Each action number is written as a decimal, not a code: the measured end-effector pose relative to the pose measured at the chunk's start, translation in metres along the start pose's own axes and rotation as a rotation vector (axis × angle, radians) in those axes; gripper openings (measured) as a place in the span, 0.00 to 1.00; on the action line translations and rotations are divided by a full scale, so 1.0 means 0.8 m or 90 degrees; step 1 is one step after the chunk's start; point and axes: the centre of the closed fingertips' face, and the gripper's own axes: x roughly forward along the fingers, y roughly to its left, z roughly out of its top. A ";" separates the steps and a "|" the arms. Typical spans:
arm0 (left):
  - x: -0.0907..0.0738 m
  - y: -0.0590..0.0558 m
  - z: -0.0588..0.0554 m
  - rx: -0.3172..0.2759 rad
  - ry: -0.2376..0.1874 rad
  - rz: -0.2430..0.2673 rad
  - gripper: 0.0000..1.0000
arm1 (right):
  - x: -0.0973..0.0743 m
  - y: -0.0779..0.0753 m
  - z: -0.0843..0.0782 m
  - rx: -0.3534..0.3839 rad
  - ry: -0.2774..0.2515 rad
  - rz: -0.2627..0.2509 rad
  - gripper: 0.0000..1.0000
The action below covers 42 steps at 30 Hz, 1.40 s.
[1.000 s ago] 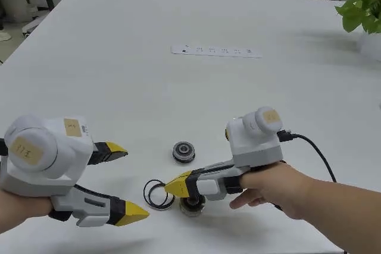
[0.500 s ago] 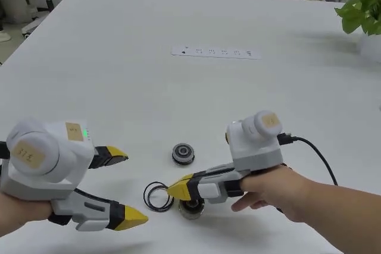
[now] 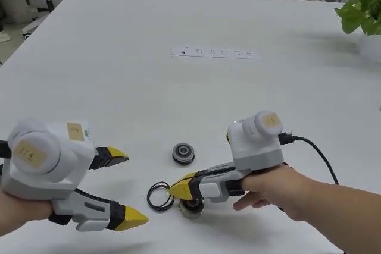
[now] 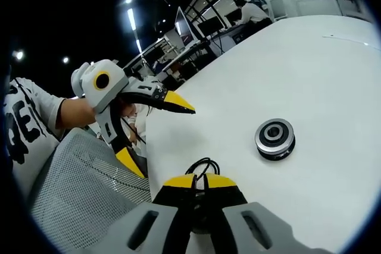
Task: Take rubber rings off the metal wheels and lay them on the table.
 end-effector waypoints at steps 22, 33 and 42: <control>-0.001 0.011 0.006 -0.002 -0.006 0.009 0.70 | -0.012 -0.012 0.023 -0.017 -0.037 -0.023 0.10; -0.005 0.027 0.014 -0.011 -0.018 0.021 0.69 | -0.023 -0.021 0.038 -0.030 -0.063 -0.047 0.16; -0.005 0.041 0.022 -0.016 -0.027 0.025 0.69 | -0.036 -0.032 0.046 -0.043 -0.074 -0.071 0.21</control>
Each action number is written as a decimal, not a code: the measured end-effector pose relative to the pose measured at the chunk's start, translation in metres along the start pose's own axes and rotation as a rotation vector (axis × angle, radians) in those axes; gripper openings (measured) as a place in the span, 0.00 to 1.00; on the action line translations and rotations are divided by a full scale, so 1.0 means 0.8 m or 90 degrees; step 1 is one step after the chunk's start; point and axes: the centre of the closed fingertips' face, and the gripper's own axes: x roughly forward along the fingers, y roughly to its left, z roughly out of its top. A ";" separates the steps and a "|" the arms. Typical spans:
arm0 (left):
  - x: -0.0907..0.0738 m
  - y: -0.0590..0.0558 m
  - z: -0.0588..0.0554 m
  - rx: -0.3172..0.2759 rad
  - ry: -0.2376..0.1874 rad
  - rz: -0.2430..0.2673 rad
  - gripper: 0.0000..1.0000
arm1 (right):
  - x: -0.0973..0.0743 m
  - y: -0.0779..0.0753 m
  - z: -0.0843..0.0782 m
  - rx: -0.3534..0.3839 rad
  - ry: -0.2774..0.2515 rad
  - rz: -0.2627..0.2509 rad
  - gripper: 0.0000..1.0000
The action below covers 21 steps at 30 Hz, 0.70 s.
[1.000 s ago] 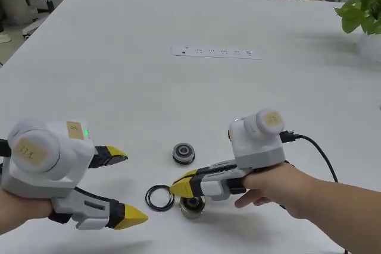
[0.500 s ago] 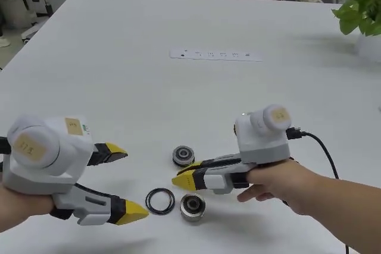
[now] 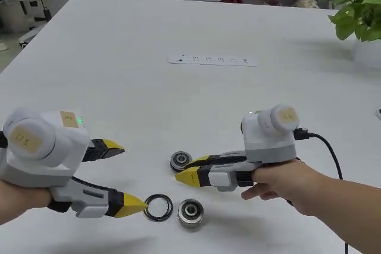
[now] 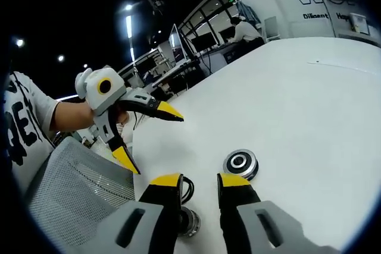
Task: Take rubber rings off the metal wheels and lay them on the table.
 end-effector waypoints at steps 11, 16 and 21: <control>0.003 0.017 0.016 -0.005 -0.013 0.009 0.68 | -0.013 -0.017 0.011 -0.019 -0.015 -0.031 0.26; 0.004 0.024 0.022 -0.003 -0.016 0.013 0.68 | -0.016 -0.023 0.014 -0.032 -0.018 -0.042 0.29; 0.005 0.029 0.027 -0.003 -0.019 0.016 0.68 | -0.019 -0.029 0.017 -0.044 -0.018 -0.050 0.30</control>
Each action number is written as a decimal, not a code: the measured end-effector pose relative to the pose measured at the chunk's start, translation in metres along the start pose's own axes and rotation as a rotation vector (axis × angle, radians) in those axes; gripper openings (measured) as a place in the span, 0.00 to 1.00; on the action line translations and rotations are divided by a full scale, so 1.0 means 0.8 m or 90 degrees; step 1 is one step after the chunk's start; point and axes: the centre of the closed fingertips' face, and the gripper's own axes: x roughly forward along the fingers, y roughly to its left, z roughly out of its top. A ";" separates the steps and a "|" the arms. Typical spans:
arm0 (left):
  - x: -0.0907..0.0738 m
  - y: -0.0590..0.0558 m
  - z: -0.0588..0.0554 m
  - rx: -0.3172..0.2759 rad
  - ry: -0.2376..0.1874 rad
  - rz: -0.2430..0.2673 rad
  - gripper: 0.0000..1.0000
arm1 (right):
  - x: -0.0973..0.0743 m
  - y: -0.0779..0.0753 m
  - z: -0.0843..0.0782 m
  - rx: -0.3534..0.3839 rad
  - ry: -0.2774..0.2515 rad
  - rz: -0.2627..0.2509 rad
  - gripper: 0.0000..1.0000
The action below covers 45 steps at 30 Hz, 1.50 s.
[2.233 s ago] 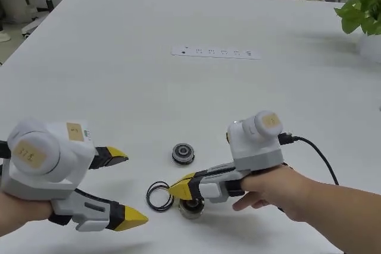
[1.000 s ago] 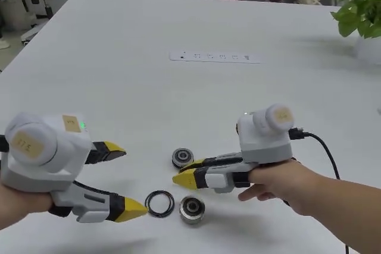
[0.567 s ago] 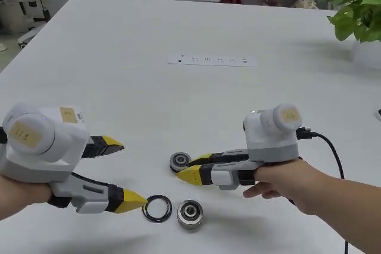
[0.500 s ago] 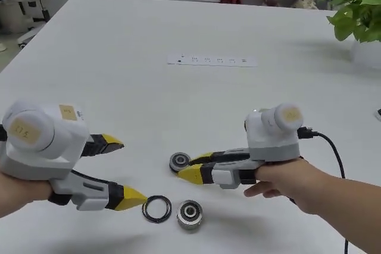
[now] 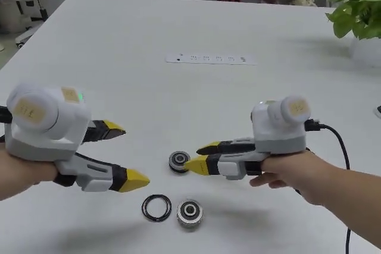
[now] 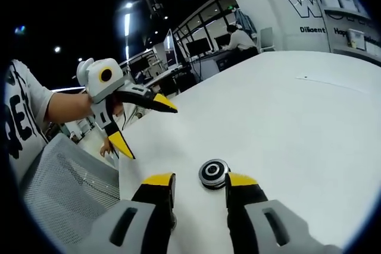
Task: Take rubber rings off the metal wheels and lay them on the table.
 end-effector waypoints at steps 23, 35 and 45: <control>0.012 0.014 0.012 0.007 -0.001 0.003 0.68 | -0.003 -0.019 0.005 -0.044 -0.003 -0.024 0.37; 0.012 0.019 0.010 0.004 0.003 0.007 0.68 | 0.000 -0.018 0.001 -0.061 0.005 -0.024 0.38; 0.016 0.020 0.013 0.005 0.001 0.003 0.68 | -0.002 -0.021 0.002 -0.076 0.006 -0.030 0.39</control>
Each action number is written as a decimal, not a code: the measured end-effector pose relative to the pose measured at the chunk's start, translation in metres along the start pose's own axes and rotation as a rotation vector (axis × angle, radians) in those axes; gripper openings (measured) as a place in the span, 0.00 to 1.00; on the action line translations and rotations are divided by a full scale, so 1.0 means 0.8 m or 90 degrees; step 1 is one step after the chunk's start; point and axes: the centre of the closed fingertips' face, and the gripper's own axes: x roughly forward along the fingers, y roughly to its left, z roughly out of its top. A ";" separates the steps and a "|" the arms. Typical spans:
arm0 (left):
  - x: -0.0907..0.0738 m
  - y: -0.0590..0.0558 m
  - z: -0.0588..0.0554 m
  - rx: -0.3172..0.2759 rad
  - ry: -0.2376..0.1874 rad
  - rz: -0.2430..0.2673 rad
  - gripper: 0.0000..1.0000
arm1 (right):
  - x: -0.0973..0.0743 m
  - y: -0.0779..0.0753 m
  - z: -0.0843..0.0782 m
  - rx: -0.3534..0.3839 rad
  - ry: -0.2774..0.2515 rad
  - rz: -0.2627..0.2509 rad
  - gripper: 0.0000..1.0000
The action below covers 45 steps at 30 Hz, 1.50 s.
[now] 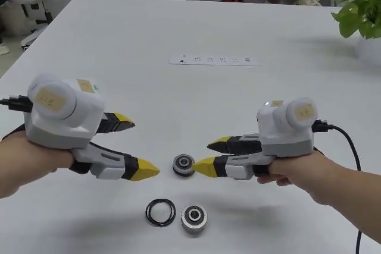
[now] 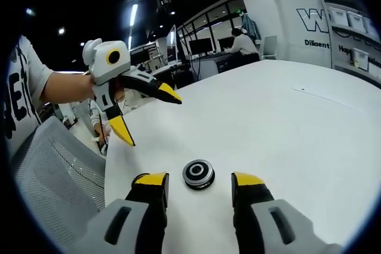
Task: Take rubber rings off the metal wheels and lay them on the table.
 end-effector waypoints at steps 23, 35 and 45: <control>0.012 0.006 0.009 0.003 -0.002 -0.004 0.68 | -0.001 -0.011 -0.004 -0.023 0.007 -0.015 0.41; 0.020 0.007 0.007 0.002 0.001 -0.007 0.67 | -0.003 -0.019 -0.008 -0.031 0.010 -0.027 0.42; 0.025 0.006 0.004 0.001 0.009 -0.007 0.67 | -0.003 -0.020 -0.013 -0.040 0.016 -0.030 0.42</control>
